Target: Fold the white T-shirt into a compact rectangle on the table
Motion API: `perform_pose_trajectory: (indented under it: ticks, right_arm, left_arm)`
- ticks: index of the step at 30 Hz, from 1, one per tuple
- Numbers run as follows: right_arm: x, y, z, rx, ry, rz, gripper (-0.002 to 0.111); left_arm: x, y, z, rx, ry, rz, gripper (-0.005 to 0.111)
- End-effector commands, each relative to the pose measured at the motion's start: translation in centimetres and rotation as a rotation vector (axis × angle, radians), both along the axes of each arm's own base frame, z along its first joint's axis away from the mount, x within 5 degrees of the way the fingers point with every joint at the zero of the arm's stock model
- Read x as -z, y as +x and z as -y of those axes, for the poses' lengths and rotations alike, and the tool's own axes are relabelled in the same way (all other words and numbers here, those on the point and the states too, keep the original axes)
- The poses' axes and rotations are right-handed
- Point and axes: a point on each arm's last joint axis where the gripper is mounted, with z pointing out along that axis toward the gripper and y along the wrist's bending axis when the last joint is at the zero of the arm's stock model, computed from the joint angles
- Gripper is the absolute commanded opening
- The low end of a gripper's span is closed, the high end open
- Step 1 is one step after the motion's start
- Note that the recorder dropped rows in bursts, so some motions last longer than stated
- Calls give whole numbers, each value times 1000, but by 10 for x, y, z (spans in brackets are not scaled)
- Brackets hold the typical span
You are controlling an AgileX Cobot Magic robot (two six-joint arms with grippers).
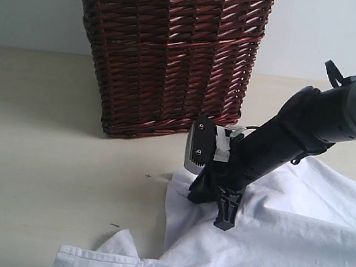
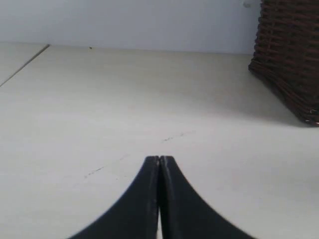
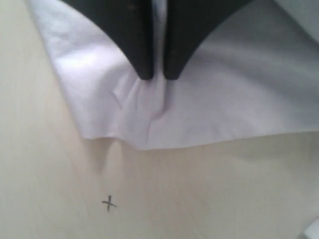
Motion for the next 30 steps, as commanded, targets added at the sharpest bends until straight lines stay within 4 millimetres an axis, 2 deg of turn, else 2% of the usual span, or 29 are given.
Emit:
perform_pose_trajectory:
  ticks: [1, 3, 5, 7, 11, 15, 17, 20, 22, 27, 30]
  right_arm:
    - [-2, 3, 0, 9, 2, 38, 0]
    - [-14, 4, -3, 37, 55, 54, 0]
    - [-34, 3, -8, 56, 142, 68, 0]
    - [-60, -3, -15, 39, 258, 60, 0]
    - [-127, -20, -19, -10, 555, 68, 0]
    - [-182, -27, -11, 42, 825, 79, 0]
    - [-195, -25, -4, 98, 886, 99, 0]
    - [-191, -17, 3, 170, 852, 114, 1]
    - [-178, -13, 6, 215, 746, 92, 10]
    - [-133, -13, 14, 168, 420, 9, 53]
    - [-130, -11, 15, 204, 408, -6, 63]
  left_arm:
    - [-1, 0, 0, -3, 4, 12, 0]
    - [-1, 0, 0, -3, 4, 12, 0]
    - [-1, 0, 0, -3, 4, 12, 0]
    - [-1, 0, 0, -3, 4, 12, 0]
    - [-1, 0, 0, -3, 4, 12, 0]
    - [-1, 0, 0, -3, 4, 12, 0]
    - [-1, 0, 0, -3, 4, 12, 0]
    - [-1, 0, 0, -3, 4, 12, 0]
    - [-1, 0, 0, -3, 4, 12, 0]
    - [-1, 0, 0, -3, 4, 12, 0]
    - [-1, 0, 0, -3, 4, 12, 0]
